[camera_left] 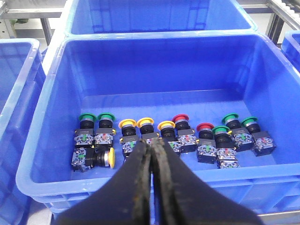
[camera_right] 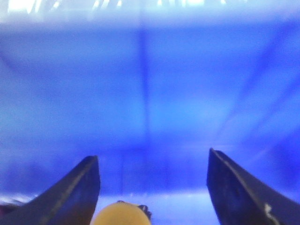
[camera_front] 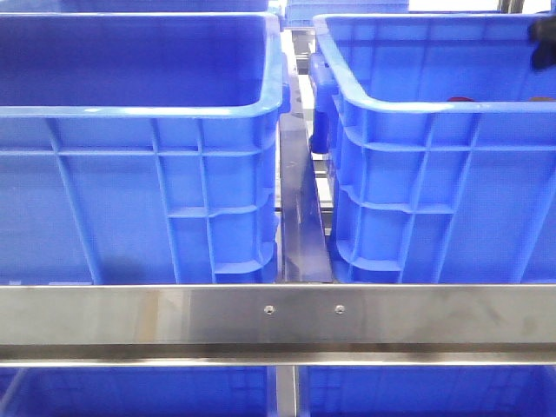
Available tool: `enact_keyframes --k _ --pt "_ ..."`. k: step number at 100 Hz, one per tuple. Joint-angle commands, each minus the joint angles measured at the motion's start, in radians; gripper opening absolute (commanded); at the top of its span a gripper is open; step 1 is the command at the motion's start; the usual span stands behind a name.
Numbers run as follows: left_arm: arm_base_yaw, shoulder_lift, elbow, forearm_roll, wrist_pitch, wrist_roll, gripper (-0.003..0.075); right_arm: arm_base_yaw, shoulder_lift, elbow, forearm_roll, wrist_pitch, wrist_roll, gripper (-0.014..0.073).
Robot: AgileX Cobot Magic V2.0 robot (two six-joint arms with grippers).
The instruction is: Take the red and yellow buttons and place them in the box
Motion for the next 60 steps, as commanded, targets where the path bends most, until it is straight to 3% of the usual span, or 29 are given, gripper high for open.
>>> enact_keyframes --k 1,60 --pt "0.002 0.007 -0.025 -0.012 -0.072 -0.012 -0.0019 -0.006 -0.126 0.011 0.098 0.043 -0.013 0.051" --pt "0.002 0.007 -0.025 -0.012 -0.072 -0.012 -0.0019 -0.006 -0.775 0.433 0.098 0.115 -0.012 0.0508"
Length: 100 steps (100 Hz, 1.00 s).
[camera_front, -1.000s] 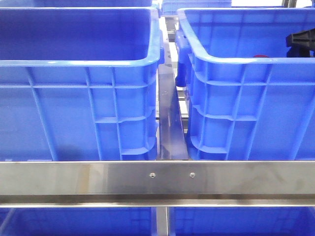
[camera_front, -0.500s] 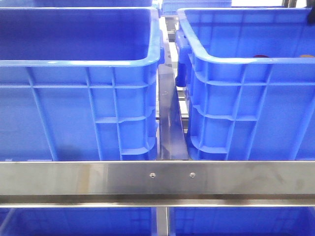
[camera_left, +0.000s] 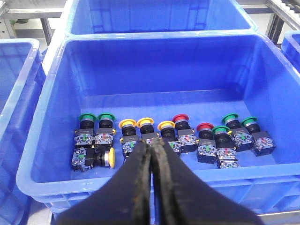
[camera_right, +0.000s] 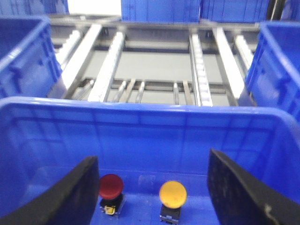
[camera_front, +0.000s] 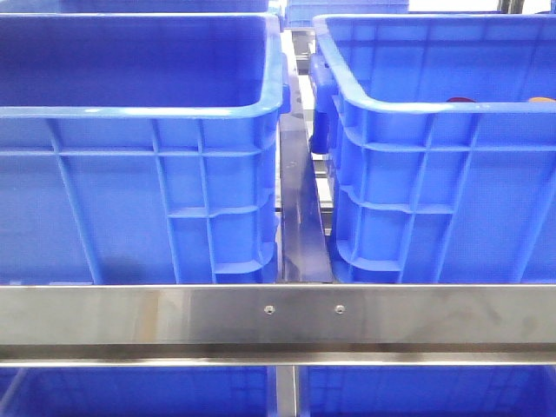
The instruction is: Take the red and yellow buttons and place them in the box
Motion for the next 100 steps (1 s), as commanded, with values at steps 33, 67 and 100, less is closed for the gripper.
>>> enact_keyframes --k 33,67,100 --pt "0.002 0.007 -0.025 -0.012 -0.072 -0.012 -0.0019 -0.006 -0.431 0.231 0.098 0.08 -0.012 0.0507" --pt "0.002 0.007 -0.025 -0.012 -0.071 -0.012 -0.0019 -0.006 -0.545 0.296 0.098 0.111 -0.012 0.0176" --pt "0.002 0.007 -0.025 -0.012 -0.071 -0.012 -0.0019 -0.006 -0.545 0.296 0.098 0.142 -0.012 -0.0068"
